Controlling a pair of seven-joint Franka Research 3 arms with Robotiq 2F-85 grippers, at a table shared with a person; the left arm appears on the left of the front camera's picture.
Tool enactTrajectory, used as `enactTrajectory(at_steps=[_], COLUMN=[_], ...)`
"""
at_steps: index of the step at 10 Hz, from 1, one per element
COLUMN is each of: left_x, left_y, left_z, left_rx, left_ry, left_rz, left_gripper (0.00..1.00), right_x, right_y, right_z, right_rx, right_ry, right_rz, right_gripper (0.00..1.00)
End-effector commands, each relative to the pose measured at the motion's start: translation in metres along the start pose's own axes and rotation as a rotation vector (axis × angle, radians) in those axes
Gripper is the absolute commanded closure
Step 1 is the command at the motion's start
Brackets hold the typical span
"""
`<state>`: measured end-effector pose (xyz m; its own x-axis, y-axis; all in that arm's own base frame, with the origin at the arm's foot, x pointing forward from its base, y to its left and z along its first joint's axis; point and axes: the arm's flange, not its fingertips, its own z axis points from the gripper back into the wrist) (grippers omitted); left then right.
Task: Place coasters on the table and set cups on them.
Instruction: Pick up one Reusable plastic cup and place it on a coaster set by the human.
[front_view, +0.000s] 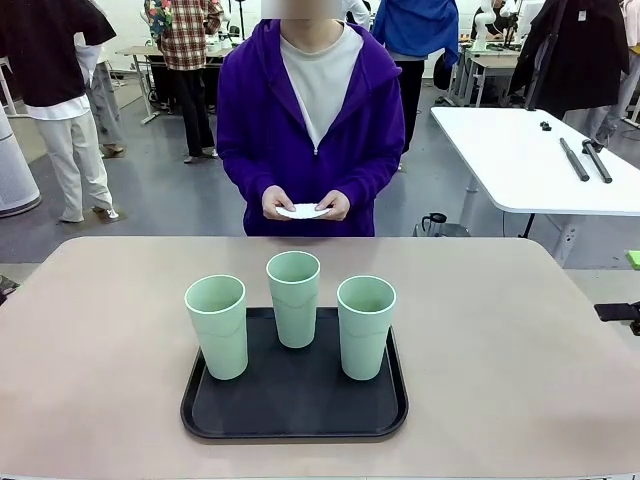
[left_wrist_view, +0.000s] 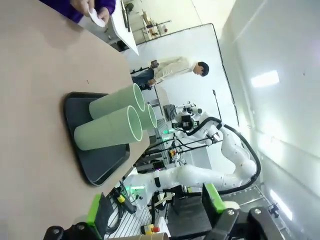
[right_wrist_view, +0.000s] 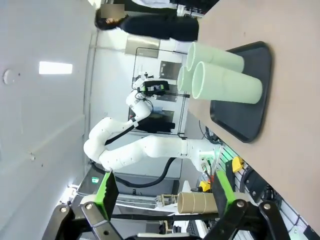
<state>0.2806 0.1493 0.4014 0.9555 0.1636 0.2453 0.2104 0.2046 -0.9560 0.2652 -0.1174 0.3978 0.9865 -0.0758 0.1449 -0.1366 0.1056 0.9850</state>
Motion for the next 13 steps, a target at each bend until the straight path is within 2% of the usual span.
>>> enactTrajectory(at_steps=[1, 2, 3, 13], left_x=[0.005, 0.004, 0.001, 0.001], left_y=[-0.005, -0.011, 0.000, 0.000], left_z=[0.004, 0.001, 0.007, 0.007], left_rx=[0.030, 0.043, 0.017, 0.017], left_ry=[0.004, 0.031, -0.012, -0.012], left_rz=[0.005, -0.006, 0.006, 0.006], left_gripper=[0.00, 0.00, 0.00, 0.00], right_x=[-0.008, -0.009, -0.001, -0.001], right_y=[0.003, 0.006, 0.000, 0.000], right_z=[-0.003, -0.008, 0.002, 0.002], right_rx=[-0.021, 0.013, -0.016, -0.016], right_ry=[0.017, 0.051, -0.003, -0.003], right_rz=[0.028, 0.070, 0.001, 0.001], right_gripper=[0.00, 0.00, 0.00, 0.00])
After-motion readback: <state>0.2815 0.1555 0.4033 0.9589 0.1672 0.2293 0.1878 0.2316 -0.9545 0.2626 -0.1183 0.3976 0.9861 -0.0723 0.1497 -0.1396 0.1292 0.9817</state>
